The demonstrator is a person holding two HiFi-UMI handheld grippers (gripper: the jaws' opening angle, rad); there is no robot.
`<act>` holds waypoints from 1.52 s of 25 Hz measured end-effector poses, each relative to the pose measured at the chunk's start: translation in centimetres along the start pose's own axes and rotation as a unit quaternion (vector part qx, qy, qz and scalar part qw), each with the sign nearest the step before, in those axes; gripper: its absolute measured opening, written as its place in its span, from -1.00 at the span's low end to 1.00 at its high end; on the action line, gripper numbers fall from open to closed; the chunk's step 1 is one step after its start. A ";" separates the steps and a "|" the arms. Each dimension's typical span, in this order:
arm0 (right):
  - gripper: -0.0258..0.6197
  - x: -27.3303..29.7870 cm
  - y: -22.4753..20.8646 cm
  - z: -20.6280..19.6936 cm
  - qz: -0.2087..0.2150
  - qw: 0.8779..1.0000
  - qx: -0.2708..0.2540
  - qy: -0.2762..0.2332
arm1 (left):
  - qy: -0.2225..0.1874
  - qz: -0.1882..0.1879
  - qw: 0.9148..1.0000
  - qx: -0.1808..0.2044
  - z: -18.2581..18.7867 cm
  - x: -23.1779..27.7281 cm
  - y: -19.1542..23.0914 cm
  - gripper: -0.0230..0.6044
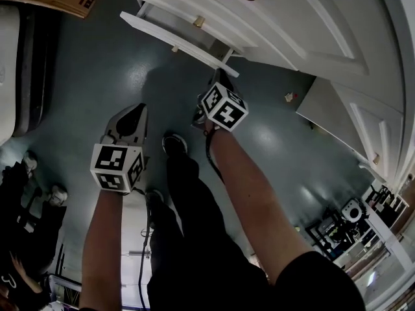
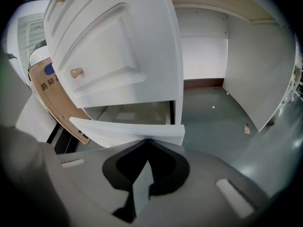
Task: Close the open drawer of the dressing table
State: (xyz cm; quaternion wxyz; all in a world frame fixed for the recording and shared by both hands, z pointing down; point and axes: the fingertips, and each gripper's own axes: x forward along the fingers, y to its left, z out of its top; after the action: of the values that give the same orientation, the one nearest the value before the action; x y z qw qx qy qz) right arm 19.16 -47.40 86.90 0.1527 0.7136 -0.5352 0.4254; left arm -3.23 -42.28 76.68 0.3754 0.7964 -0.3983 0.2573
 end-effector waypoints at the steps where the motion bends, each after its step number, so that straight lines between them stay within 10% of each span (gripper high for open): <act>1: -0.91 0.2 -0.1 0.3 0.000 1.000 0.001 -0.001 | -0.002 -0.001 1.000 -0.002 0.2 0.2 -0.1 -0.90; 23: -0.91 3.1 -1.0 5.3 -0.004 0.999 -0.033 -0.024 | -0.007 -0.005 1.000 -0.002 0.0 0.9 -0.4 -0.90; 38: -0.91 -7.7 3.6 2.1 0.057 0.995 -0.069 -0.041 | -0.029 0.015 0.999 0.014 -2.0 -6.1 -1.3 -0.90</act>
State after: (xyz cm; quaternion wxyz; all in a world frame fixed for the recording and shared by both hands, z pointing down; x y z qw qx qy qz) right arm 16.36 -45.29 78.87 0.1553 0.6865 -0.6087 0.3661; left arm -5.69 -37.45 73.02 0.3483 0.8028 -0.4171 0.2456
